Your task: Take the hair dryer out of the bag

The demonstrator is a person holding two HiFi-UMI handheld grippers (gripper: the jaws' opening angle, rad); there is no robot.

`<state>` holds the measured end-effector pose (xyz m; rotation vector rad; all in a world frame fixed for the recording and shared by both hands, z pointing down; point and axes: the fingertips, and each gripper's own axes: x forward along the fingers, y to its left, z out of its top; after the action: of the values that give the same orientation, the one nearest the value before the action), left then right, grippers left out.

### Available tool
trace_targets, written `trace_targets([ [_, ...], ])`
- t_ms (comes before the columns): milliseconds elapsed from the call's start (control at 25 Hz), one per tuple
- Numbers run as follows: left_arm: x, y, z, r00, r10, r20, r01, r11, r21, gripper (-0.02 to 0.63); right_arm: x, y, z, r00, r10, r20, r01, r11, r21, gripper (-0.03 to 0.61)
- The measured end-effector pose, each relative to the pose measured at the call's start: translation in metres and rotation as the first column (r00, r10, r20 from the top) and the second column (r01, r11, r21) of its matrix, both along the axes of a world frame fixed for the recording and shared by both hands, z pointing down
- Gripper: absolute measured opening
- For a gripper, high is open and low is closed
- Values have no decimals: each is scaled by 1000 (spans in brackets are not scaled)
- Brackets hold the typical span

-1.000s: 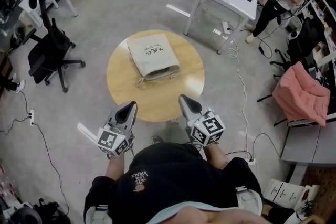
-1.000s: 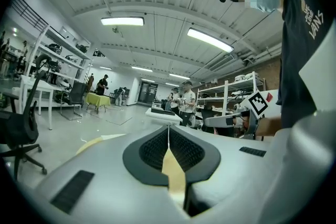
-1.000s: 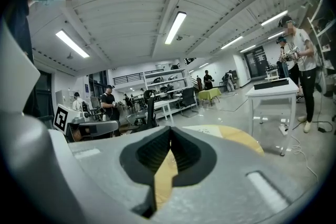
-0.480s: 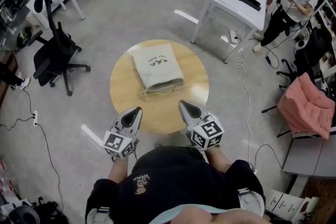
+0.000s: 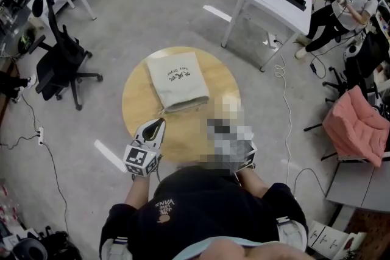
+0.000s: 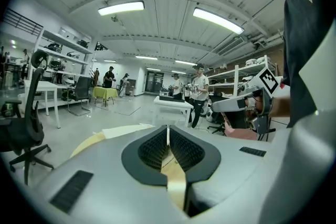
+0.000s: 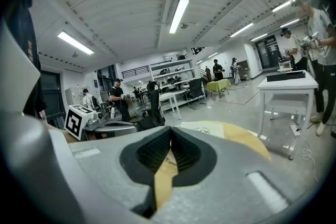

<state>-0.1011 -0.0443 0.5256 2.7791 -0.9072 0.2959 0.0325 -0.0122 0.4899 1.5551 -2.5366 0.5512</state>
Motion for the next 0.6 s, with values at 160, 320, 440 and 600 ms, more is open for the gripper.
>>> trace_targets([
  [160, 13, -17, 9, 1000, 0, 20, 0, 1000, -11, 9, 5, -15, 5, 1000, -28, -1, 28, 1000, -9, 0],
  [320, 26, -33, 18, 999, -7, 31, 8, 1000, -20, 11, 11, -28, 12, 998, -56, -13, 56, 998, -18, 0],
  [440, 31, -42, 26, 999, -8, 53, 10, 999, -33, 17, 15, -37, 17, 997, -71, -19, 71, 997, -29, 0],
  [600, 37, -53, 37, 997, -16, 79, 20, 998, -51, 51, 20, -47, 24, 996, -87, -27, 86, 995, -43, 0],
])
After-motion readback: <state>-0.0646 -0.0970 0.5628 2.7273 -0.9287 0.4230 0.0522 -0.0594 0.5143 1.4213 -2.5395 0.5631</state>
